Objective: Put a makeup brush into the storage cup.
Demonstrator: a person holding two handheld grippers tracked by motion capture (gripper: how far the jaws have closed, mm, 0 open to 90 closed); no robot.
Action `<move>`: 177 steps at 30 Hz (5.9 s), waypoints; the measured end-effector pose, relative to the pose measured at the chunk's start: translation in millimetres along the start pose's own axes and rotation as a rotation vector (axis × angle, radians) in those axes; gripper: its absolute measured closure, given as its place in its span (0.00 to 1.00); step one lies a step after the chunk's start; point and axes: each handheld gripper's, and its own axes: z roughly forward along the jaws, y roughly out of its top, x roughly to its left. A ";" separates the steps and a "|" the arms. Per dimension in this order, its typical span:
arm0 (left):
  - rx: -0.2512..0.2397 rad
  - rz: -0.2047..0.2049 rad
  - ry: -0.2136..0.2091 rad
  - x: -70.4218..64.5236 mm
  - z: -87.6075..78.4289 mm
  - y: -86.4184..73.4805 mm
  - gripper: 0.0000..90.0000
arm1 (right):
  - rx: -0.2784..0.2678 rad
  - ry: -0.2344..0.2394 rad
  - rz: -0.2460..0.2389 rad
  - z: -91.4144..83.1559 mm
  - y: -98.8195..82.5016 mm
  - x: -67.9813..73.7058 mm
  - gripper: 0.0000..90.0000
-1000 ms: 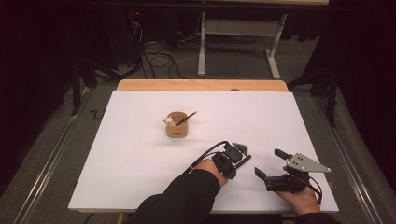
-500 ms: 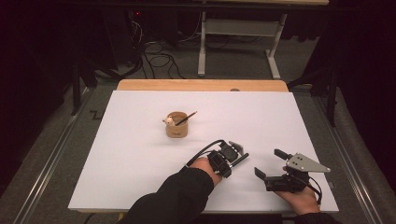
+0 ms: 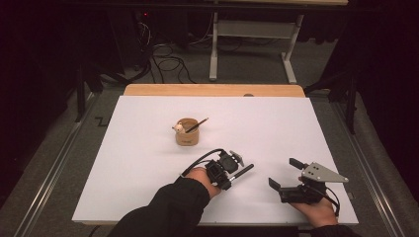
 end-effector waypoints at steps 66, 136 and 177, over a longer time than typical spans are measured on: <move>0.138 0.118 -0.082 33.8 -43.2 -50.1 0.86 | 0.202 0.181 -0.454 57.4 34.0 82.2 0.29; 0.231 0.195 -0.124 20.1 -48.7 -30.4 0.86 | 0.333 0.205 -0.851 85.1 37.9 104.3 0.65; 0.200 0.189 -0.099 25.7 -56.3 -33.4 0.76 | 0.317 0.257 -0.957 86.0 33.8 108.0 0.88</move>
